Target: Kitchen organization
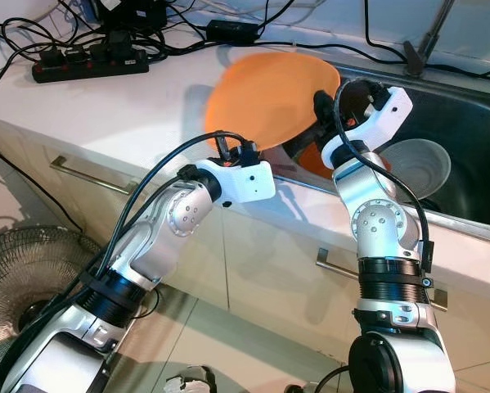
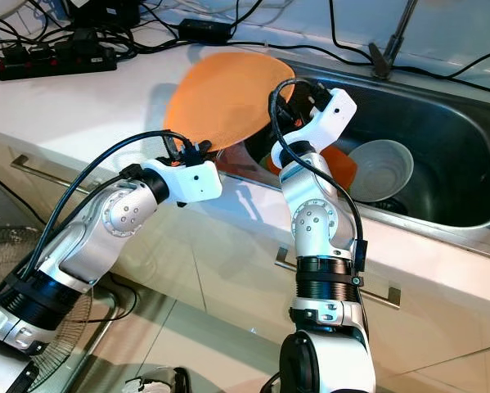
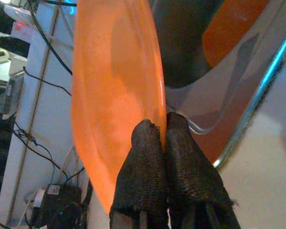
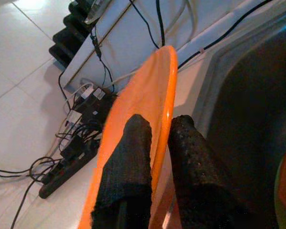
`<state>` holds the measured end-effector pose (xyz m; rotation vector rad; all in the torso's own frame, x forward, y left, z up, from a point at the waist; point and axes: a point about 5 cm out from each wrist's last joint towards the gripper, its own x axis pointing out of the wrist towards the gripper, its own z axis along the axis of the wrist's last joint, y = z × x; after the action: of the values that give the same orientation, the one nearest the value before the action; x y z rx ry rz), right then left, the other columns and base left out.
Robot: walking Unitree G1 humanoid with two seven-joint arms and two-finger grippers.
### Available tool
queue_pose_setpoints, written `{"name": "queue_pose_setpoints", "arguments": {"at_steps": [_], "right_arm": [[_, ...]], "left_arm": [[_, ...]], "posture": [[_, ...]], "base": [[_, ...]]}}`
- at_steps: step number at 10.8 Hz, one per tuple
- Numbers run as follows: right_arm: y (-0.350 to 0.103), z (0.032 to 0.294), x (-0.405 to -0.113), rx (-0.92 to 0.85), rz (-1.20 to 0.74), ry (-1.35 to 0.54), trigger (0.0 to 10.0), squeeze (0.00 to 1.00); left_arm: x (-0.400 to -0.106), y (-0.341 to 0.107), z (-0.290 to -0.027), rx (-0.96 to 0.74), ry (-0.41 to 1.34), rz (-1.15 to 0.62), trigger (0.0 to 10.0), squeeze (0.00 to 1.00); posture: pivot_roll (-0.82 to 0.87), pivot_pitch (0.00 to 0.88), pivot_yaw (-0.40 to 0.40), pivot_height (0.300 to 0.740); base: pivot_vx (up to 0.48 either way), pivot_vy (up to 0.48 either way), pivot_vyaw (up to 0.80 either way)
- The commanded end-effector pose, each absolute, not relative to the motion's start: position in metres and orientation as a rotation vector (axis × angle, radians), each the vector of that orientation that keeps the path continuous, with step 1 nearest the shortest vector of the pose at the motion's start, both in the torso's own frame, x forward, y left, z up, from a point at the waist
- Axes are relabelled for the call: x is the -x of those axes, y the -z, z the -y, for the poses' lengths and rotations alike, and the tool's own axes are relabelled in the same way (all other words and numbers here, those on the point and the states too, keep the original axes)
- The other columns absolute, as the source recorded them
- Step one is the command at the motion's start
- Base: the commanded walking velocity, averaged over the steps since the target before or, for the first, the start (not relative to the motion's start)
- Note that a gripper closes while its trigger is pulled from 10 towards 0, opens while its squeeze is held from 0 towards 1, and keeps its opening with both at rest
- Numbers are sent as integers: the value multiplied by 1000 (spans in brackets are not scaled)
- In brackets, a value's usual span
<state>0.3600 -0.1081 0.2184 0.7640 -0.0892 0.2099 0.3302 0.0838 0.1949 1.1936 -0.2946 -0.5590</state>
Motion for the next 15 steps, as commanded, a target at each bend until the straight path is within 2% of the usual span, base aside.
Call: {"name": "queue_pose_setpoints", "arguments": {"at_steps": [1, 3, 4, 7, 11, 12, 15], "right_arm": [[-214, 101, -359, -757, 60, -244, 0, 0], [-214, 99, -358, -768, 56, -254, 0, 0], [-213, 99, -358, -776, 53, -254, 0, 0], [-213, 101, -359, -785, 57, -233, 0, 0], [-211, 128, -368, -915, 64, -40, 0, 0], [-210, 134, -370, -949, 64, 1, 0, 0], [-221, 160, -380, -972, 134, 99, 0, 0]], "left_arm": [[-326, -208, -78, -1186, 551, 376, 10000, 0], [-329, -210, -80, -1202, 523, 382, 10000, 0], [-329, -210, -81, -1197, 512, 383, 10000, 1000], [-330, -211, -82, -1197, 502, 383, 10000, 1000], [-330, -209, -81, -1196, 505, 382, 10000, 1000], [-330, -209, -80, -1199, 506, 382, 10000, 0], [-330, -208, -80, -1199, 504, 379, 10000, 0]], "posture": [[107, 74, 11, 740], [108, 74, 11, 740], [108, 74, 10, 740], [107, 74, 11, 740], [108, 71, 10, 740], [108, 71, 10, 740], [109, 67, 10, 740]], "base": [[0, 0, 0], [0, 0, 0], [0, 0, 0], [0, 0, 0], [0, 0, 0], [0, 0, 0], [0, 0, 0]]}}
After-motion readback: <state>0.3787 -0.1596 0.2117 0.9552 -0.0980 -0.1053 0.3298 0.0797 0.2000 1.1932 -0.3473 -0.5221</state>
